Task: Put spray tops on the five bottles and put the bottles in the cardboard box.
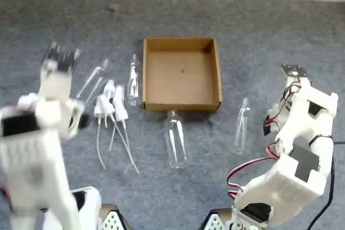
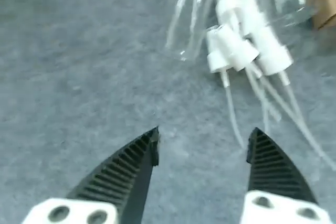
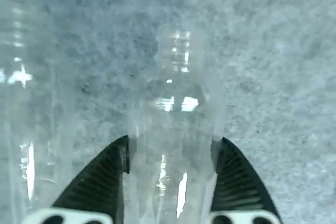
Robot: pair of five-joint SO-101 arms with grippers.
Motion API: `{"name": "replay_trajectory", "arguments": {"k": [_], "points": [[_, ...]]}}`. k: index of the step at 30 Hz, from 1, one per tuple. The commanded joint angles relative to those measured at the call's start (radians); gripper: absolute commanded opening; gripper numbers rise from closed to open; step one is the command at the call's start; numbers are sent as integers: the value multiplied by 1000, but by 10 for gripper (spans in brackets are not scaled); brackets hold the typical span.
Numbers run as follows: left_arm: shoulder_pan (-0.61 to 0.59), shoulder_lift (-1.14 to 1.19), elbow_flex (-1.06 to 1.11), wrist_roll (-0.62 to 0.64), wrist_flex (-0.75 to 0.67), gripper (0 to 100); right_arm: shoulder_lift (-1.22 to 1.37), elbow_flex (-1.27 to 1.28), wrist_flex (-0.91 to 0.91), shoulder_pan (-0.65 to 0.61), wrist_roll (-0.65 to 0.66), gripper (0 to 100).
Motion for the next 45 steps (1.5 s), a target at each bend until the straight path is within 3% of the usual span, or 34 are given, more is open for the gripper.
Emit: {"name": "replay_trajectory", "arguments": {"k": [1, 5, 12, 25, 34, 45], "points": [[160, 271, -216, 169, 5, 216, -8, -48, -12, 2, -6, 94], [234, 460, -229, 304, -103, 186, -7, -44, -12, 7, -5, 94], [213, 661, -228, 477, -236, 167, -7, -42, -10, 8, 43, 94], [176, 702, -54, 496, -516, 164, -7, -41, -10, -1, 43, 94], [185, 627, -160, 496, -482, 164, -7, -41, -10, -1, 43, 94], [381, 607, -182, 491, -313, 164, -7, -41, -10, 2, 43, 94]]}}
